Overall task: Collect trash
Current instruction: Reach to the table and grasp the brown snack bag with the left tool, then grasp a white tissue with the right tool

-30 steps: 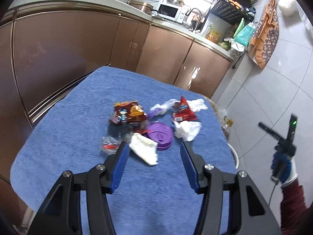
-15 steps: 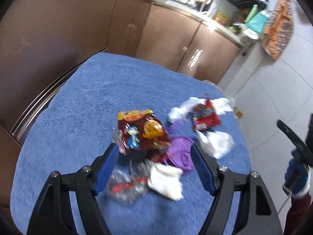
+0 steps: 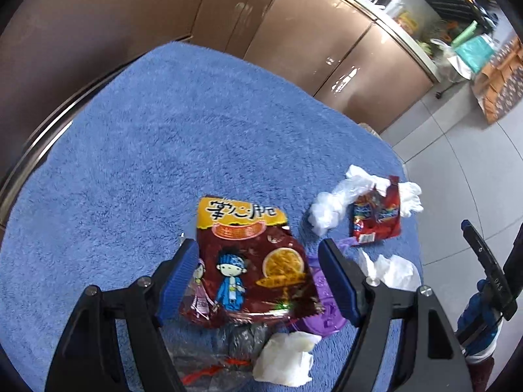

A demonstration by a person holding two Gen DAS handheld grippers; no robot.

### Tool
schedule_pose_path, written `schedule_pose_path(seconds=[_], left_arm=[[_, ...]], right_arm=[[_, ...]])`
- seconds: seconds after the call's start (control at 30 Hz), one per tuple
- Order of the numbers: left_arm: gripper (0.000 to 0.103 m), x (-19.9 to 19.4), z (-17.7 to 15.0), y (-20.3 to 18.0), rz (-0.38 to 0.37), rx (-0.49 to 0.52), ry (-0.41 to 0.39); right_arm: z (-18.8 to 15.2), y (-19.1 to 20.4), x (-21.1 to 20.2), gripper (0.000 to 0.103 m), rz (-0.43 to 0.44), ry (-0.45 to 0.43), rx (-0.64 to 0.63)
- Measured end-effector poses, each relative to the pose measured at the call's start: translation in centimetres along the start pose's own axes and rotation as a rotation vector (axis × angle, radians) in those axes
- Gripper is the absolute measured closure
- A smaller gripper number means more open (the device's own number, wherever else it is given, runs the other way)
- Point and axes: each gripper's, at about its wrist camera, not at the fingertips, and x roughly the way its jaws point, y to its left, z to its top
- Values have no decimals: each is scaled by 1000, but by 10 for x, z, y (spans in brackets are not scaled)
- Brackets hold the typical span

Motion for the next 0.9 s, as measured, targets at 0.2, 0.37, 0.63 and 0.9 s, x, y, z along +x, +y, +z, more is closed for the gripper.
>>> schedule_pose_path(seconds=[0.2,0.37,0.63,0.9], left_arm=[[41,3,3,15,-35,-63,-4],[54,1,7,25,-61,-96,-19],[62,-12,12,28,-127,-113,-54],[65,-21,13,29,-134,-119,-69]], right_arm=[[6,-7,26,50,27,21,17],[6,-13,44,50,61,36,39],[12,-20,67,50,109,49,65],[13,-19,92,50,153,88,68]])
